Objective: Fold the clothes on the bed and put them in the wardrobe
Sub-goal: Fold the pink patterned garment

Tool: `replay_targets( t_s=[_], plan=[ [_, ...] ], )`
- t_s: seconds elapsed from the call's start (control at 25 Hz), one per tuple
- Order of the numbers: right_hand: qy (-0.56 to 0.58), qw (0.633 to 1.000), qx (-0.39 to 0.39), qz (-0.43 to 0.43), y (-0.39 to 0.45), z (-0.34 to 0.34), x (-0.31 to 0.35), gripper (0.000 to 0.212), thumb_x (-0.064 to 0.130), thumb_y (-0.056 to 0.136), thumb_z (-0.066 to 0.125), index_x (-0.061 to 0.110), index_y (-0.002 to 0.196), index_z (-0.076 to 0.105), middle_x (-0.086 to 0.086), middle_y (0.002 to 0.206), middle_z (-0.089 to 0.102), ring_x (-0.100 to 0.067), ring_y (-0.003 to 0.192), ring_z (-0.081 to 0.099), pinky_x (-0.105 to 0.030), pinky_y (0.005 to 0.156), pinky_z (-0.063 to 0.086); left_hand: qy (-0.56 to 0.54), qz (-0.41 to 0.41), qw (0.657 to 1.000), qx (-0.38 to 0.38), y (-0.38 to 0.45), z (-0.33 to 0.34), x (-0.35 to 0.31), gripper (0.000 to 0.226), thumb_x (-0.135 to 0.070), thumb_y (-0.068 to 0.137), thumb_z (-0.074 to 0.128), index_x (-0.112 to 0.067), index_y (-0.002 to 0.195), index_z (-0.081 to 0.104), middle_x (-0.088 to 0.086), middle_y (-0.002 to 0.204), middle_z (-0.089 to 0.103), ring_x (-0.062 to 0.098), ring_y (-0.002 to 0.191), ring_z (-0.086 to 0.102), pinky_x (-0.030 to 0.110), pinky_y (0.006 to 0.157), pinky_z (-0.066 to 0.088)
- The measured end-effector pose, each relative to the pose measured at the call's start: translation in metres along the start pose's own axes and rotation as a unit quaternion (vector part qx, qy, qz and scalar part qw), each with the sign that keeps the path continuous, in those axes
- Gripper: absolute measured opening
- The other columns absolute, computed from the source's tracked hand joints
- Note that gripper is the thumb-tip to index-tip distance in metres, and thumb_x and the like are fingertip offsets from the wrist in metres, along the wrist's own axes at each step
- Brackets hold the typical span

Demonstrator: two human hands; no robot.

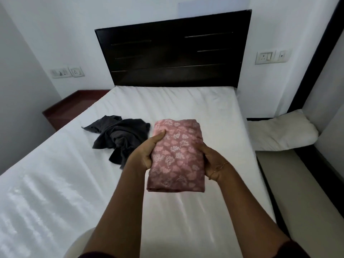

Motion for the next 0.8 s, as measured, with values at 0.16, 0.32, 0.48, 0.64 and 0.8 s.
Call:
replay_targets(
  t_s=[0.16, 0.32, 0.48, 0.64, 0.8],
  plan=[
    [-0.074, 0.997, 0.002, 0.006, 0.002, -0.055, 0.075, 0.070, 0.023, 0.106, 0.097, 0.029, 0.171, 0.069, -0.022, 0.167, 0.081, -0.042, 0.140, 0.086, -0.075, 0.149, 0.054, -0.039, 0.004, 0.999, 0.004, 0.040, 0.079, -0.021, 0.063, -0.048, 0.085, 0.078, -0.007, 0.131, 0.066, 0.019, 0.124, 0.073, 0.036, 0.122, 0.066, 0.055, 0.107, 0.050],
    [-0.092, 0.996, -0.004, -0.008, -0.026, -0.088, 0.156, 0.061, 0.007, 0.124, 0.077, 0.019, 0.181, 0.060, -0.029, 0.170, 0.076, -0.040, 0.130, 0.089, -0.080, 0.153, 0.048, -0.043, 0.020, 0.999, 0.017, 0.029, 0.161, -0.055, 0.066, -0.051, 0.086, 0.075, -0.007, 0.135, 0.064, 0.019, 0.126, 0.073, 0.036, 0.110, 0.071, 0.055, 0.107, 0.050],
    [-0.116, 0.993, -0.009, -0.027, -0.062, -0.091, 0.234, 0.063, 0.003, 0.125, 0.074, 0.018, 0.184, 0.058, -0.026, 0.169, 0.079, -0.050, 0.151, 0.076, -0.078, 0.153, 0.049, -0.056, 0.031, 0.998, 0.015, -0.011, 0.217, -0.105, 0.073, -0.052, 0.084, 0.077, -0.007, 0.139, 0.062, 0.018, 0.119, 0.074, 0.035, 0.102, 0.072, 0.054, 0.106, 0.051],
    [-0.150, 0.987, 0.047, -0.028, -0.082, -0.048, 0.319, 0.057, 0.006, 0.124, 0.073, 0.016, 0.179, 0.064, -0.024, 0.168, 0.080, -0.047, 0.150, 0.077, -0.075, 0.154, 0.051, -0.077, 0.065, 0.994, -0.038, -0.066, 0.240, -0.177, 0.073, -0.055, 0.083, 0.077, -0.007, 0.137, 0.061, 0.020, 0.121, 0.074, 0.036, 0.110, 0.070, 0.054, 0.105, 0.051],
    [-0.131, 0.987, 0.091, 0.034, -0.087, 0.031, 0.341, 0.051, 0.026, 0.127, 0.071, 0.013, 0.176, 0.069, -0.025, 0.169, 0.079, -0.031, 0.121, 0.088, -0.073, 0.153, 0.049, -0.094, 0.074, 0.984, -0.131, -0.137, 0.217, -0.217, 0.070, -0.056, 0.084, 0.077, -0.007, 0.132, 0.063, 0.019, 0.119, 0.075, 0.037, 0.117, 0.068, 0.053, 0.104, 0.053]
  ],
)
Point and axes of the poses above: each hand's wrist, its own y-axis towards the middle knuckle, its own z-axis out of the palm, x = y × z, the point moved 1 cm from there along y, towards the middle knuckle
